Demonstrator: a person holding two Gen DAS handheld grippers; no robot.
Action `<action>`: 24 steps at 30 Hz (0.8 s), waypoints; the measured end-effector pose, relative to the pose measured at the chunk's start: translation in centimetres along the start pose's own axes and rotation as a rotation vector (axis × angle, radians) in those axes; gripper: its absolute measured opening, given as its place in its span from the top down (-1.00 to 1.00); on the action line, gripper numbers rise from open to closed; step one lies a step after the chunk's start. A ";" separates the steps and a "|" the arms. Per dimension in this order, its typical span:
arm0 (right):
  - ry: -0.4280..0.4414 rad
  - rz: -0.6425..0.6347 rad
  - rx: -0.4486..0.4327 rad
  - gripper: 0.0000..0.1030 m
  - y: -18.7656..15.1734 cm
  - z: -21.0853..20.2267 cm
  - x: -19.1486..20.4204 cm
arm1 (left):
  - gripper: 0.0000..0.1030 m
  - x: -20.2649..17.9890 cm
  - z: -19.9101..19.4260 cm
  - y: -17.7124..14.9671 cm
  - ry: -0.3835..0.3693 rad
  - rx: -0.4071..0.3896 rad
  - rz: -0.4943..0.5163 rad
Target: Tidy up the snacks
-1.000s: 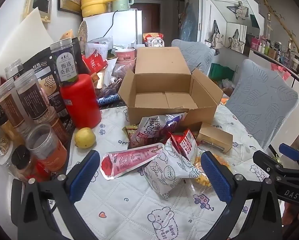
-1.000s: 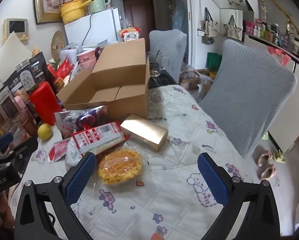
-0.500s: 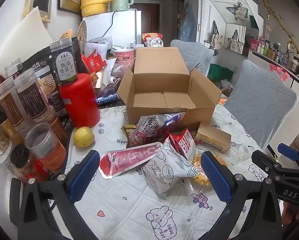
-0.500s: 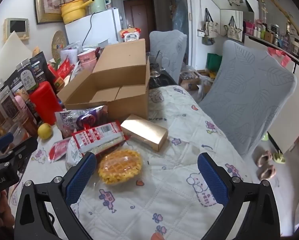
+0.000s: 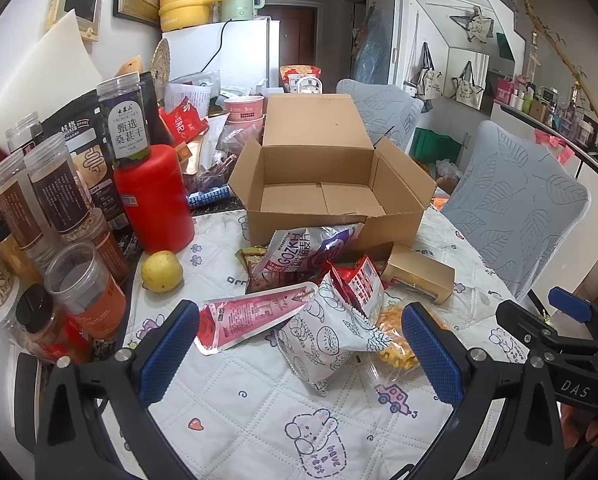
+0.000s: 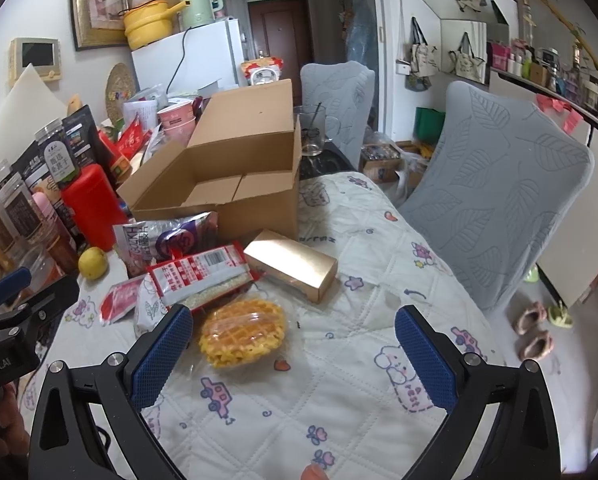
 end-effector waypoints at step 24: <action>0.005 0.001 -0.002 -1.00 -0.2 0.1 0.1 | -1.00 -0.2 -0.3 -0.2 -0.019 -0.002 -0.003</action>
Point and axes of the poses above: each gripper's, at about its wrist camera, not at the fingertips, and z roughly the way its jaws point, x to its left, y to its top, the point moved 3 cm from there along z, roughly the way its jaws point, and after that the axes turned 6 degrees about z, right-handed, at the moved point
